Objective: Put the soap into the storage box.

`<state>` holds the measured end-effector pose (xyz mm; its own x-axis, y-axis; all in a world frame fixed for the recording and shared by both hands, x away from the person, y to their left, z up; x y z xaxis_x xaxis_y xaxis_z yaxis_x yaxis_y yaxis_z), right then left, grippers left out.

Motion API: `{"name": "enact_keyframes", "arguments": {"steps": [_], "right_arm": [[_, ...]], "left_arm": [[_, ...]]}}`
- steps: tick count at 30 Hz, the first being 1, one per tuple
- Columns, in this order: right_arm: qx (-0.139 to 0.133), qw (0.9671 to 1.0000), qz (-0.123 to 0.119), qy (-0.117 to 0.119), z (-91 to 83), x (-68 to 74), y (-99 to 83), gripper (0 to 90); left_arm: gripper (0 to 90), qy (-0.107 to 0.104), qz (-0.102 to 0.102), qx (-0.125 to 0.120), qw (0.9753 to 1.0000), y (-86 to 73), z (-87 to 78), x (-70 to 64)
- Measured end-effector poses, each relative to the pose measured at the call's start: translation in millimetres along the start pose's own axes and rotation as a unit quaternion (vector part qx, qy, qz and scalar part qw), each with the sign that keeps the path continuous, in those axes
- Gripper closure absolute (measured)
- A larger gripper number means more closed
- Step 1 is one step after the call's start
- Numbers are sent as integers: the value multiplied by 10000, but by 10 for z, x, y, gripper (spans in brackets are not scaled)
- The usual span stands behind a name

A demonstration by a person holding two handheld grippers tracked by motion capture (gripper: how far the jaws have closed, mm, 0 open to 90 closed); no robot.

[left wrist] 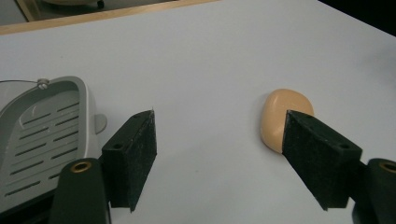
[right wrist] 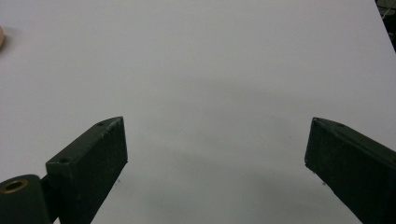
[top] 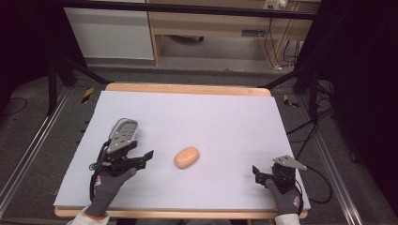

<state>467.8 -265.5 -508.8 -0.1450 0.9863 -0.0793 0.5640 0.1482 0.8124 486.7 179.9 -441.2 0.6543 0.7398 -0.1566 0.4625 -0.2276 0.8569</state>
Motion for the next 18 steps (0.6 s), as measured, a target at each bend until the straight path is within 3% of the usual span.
{"name": "enact_keyframes", "arguments": {"steps": [18], "right_arm": [[51,10000,-24,26,2,19,-3,59]], "left_arm": [[234,-228,237,184,9993,143,293,-207]]}}
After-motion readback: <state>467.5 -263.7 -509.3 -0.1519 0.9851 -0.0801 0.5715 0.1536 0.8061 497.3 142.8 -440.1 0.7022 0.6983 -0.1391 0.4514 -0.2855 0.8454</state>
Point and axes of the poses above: each handheld gripper's, and its own axes: z roughly forward along the jaws, y roughly out of its top, x roughly to its left, the point moved 6 cm from there along z, roughly forward along the jaws, and after that the axes turned 9 degrees about -y, right-handed, at the moved point
